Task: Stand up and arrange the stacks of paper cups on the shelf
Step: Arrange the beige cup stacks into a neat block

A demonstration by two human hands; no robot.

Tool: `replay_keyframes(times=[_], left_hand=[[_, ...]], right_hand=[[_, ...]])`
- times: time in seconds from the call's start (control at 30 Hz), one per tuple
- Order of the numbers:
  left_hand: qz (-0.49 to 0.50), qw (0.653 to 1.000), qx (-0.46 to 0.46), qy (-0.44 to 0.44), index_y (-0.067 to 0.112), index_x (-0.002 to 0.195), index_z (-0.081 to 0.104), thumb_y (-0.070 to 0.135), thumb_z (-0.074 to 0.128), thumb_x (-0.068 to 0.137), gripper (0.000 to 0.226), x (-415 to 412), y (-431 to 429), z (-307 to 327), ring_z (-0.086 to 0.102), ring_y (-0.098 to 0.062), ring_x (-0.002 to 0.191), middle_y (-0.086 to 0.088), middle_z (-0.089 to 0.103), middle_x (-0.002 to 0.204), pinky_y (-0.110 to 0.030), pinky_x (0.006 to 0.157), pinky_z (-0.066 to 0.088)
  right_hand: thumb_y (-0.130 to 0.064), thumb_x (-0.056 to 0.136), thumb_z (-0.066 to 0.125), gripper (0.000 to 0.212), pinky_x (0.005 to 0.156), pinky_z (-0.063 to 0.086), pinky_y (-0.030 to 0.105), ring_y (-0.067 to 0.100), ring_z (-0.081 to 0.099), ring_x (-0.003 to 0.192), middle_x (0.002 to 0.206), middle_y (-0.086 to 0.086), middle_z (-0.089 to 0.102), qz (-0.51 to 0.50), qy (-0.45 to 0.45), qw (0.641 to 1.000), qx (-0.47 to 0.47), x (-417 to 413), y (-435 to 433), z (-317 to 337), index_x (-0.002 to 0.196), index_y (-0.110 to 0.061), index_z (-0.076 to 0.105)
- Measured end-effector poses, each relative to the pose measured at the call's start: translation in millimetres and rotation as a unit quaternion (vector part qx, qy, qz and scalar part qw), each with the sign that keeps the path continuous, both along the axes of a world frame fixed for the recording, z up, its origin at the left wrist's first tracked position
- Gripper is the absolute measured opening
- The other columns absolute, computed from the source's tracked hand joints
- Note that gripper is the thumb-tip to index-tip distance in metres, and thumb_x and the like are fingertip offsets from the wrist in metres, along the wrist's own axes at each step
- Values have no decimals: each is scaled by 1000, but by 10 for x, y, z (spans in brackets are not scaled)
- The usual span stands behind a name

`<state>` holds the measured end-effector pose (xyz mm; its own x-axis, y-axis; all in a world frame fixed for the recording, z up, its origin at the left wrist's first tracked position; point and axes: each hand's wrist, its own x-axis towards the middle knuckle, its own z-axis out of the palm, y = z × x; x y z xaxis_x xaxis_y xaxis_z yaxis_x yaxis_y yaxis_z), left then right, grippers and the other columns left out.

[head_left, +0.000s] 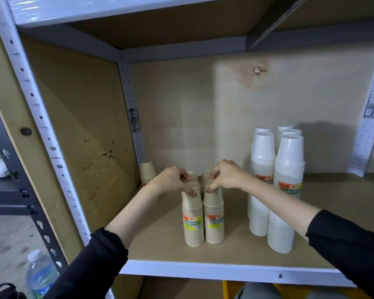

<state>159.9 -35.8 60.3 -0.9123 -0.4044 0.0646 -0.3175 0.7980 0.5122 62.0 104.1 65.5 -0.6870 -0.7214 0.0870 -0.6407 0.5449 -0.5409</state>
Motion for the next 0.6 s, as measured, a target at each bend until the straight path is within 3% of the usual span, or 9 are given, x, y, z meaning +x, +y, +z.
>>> replay_keyframes(times=[0.1,0.17,0.27,0.43,0.53,0.6], left_hand=[[4,1000,7,9,10,102,67,22,82,65,42,4,-14,-17,53,-13,84,0,58,90,-12,61,39],[5,1000,11,12,9,103,67,22,82,66,42,1,-18,-22,53,-13,84,0,58,90,-11,61,38],[2,1000,14,14,8,104,66,21,81,67,42,1,-16,-22,53,-13,85,0,59,91,-10,62,38],[3,1000,15,24,7,104,67,20,82,66,43,2,-25,-35,53,-13,84,-1,59,90,-10,60,38],[5,1000,14,27,7,104,67,20,82,66,43,-4,-30,-41,53,-13,83,-1,59,89,-9,59,38],[6,999,15,31,7,104,67,20,82,66,43,-7,-30,-43,53,-13,82,-1,58,89,-8,58,38]], right_hand=[[-23,63,81,44,73,51,28,26,65,95,106,14,71,-24,2,1000,-13,13,-29,-35,98,1,71],[-25,62,81,42,55,41,22,23,61,81,100,14,72,-36,5,999,-19,33,-50,-53,94,1,72],[-27,62,81,41,45,30,19,20,53,75,86,10,64,-49,11,999,-20,57,-73,-64,90,1,69],[-29,62,82,45,53,36,22,21,55,79,90,9,63,-59,9,998,-10,53,-76,-43,94,-1,67],[-29,62,82,46,49,35,22,21,56,80,90,9,63,-55,7,998,-5,59,-82,-44,95,-1,67],[-30,62,82,48,57,39,23,23,58,82,96,11,67,-56,10,998,-7,60,-81,-50,97,0,68]])
